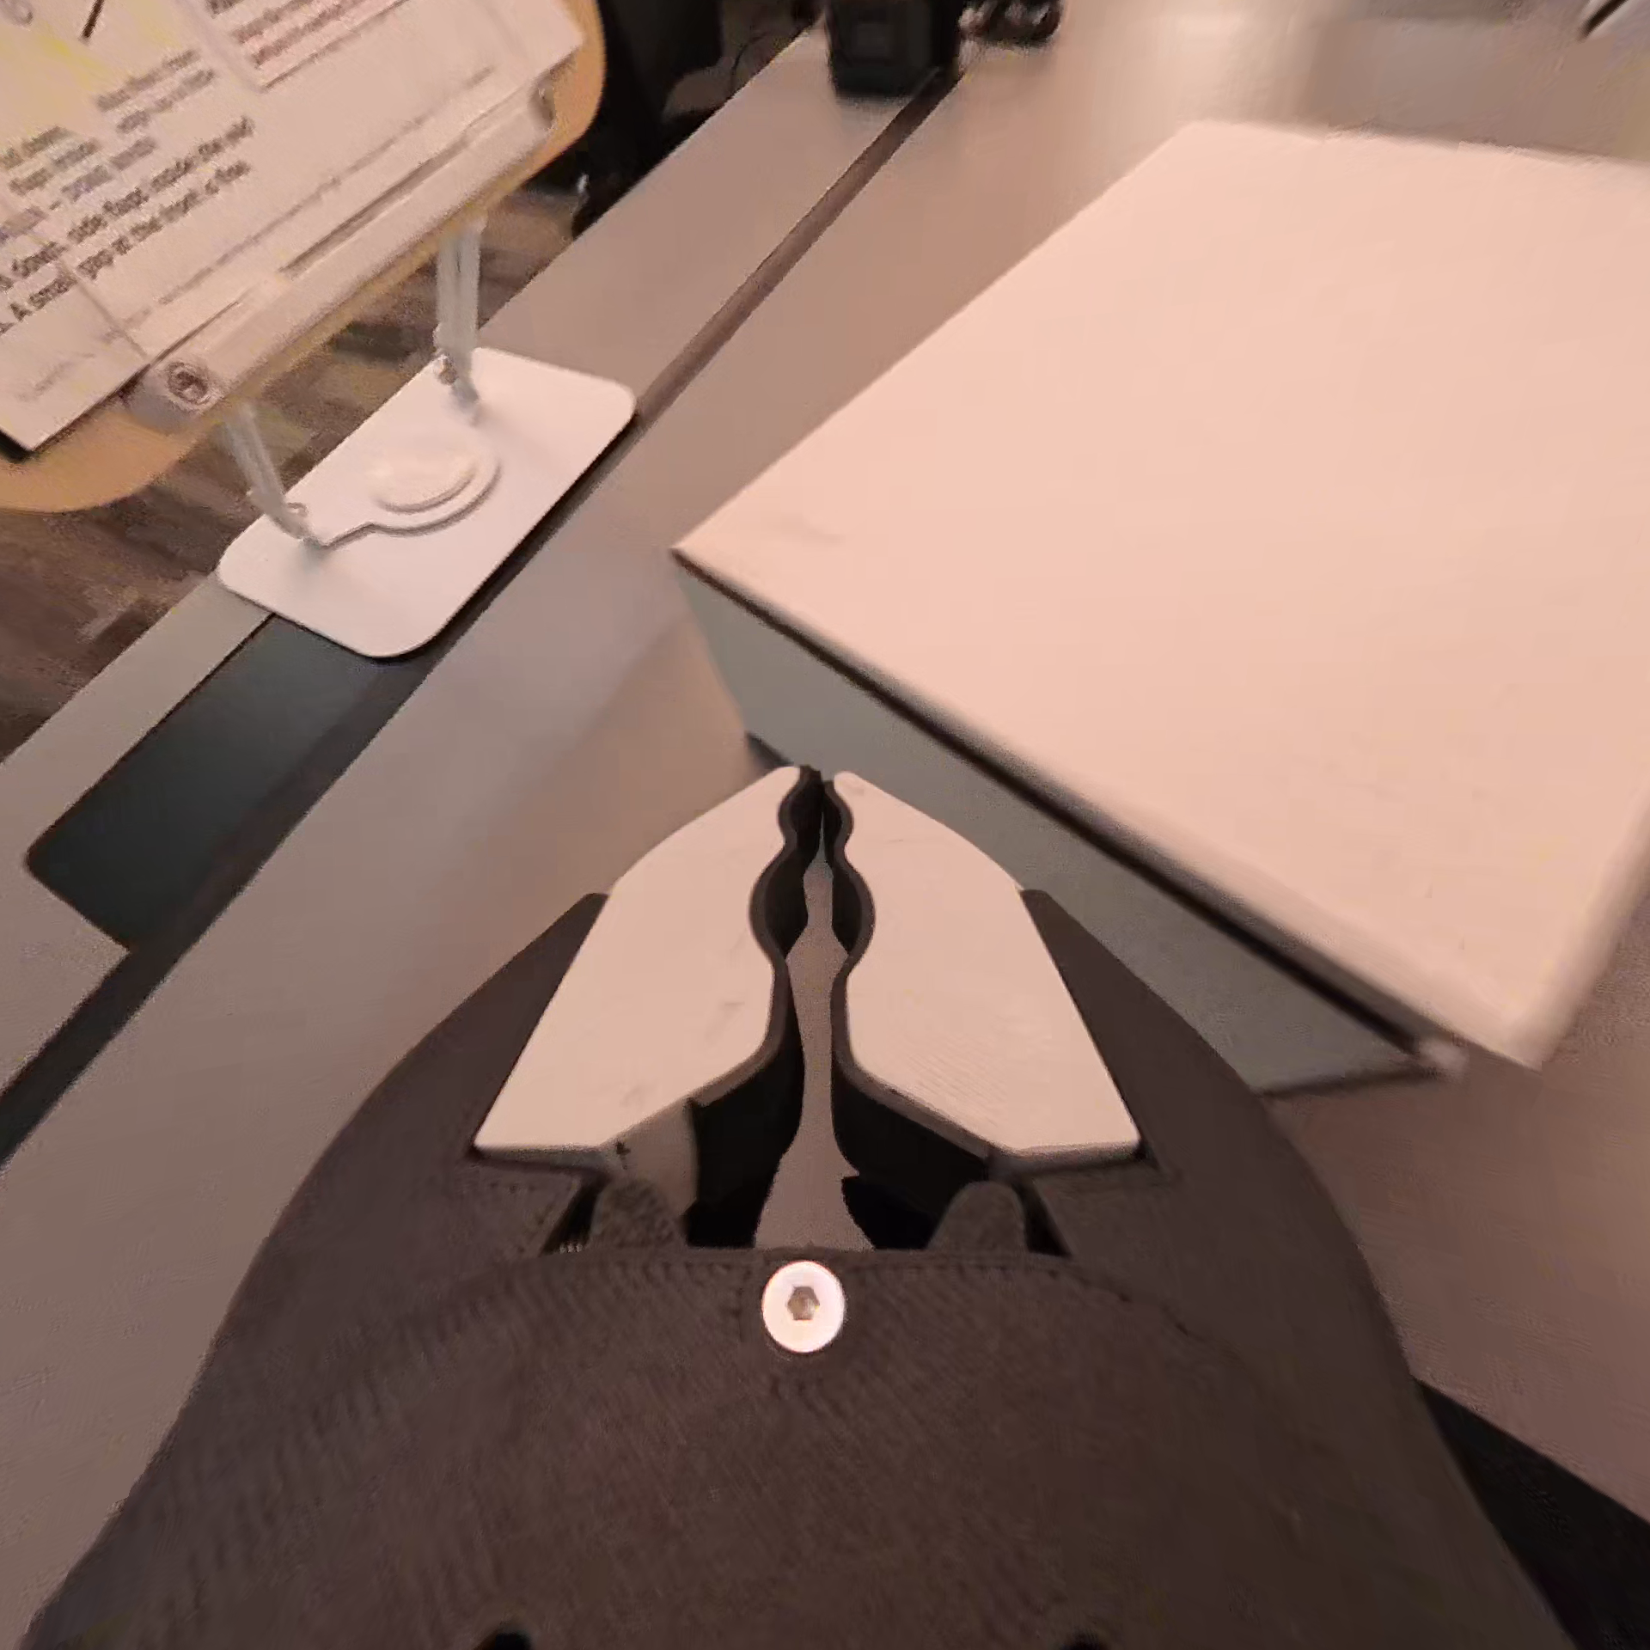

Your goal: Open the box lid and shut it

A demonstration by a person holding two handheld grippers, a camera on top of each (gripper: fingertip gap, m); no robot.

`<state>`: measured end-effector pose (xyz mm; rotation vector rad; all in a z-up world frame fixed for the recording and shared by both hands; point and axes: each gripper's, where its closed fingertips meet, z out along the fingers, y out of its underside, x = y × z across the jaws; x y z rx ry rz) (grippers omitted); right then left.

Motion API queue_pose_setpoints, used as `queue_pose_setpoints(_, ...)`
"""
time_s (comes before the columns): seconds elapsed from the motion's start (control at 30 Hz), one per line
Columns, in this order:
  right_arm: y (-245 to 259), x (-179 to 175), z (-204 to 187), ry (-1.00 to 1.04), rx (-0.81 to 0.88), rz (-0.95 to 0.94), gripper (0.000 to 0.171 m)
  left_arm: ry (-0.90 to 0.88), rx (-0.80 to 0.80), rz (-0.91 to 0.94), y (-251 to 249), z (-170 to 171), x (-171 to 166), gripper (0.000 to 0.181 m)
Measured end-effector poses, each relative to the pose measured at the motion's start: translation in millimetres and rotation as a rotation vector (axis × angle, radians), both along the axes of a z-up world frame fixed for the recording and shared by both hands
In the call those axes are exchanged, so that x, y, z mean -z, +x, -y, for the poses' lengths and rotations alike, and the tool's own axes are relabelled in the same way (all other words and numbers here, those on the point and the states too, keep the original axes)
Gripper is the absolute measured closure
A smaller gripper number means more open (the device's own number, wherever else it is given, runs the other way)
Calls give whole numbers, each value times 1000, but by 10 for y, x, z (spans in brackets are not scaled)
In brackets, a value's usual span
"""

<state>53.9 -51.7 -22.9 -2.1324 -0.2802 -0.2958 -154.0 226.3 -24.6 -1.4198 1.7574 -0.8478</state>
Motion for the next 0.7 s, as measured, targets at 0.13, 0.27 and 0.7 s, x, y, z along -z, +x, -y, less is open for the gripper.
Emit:
queue_pose_setpoints(0.13, 662, 357, -281, -212, 62, 79, 171, 89, 0, -116, 493, -394, 342, 181)
queue_pose_setpoints(0.27, 876, 567, -481, -299, 11, 141, 170, 146, 48, -174, 861, -446, 563, 181)
queue_pose_setpoints(0.7, 949, 672, -814, -371, -97, 312, 171, 358, 126, -252, 1067, -467, 682, 181)
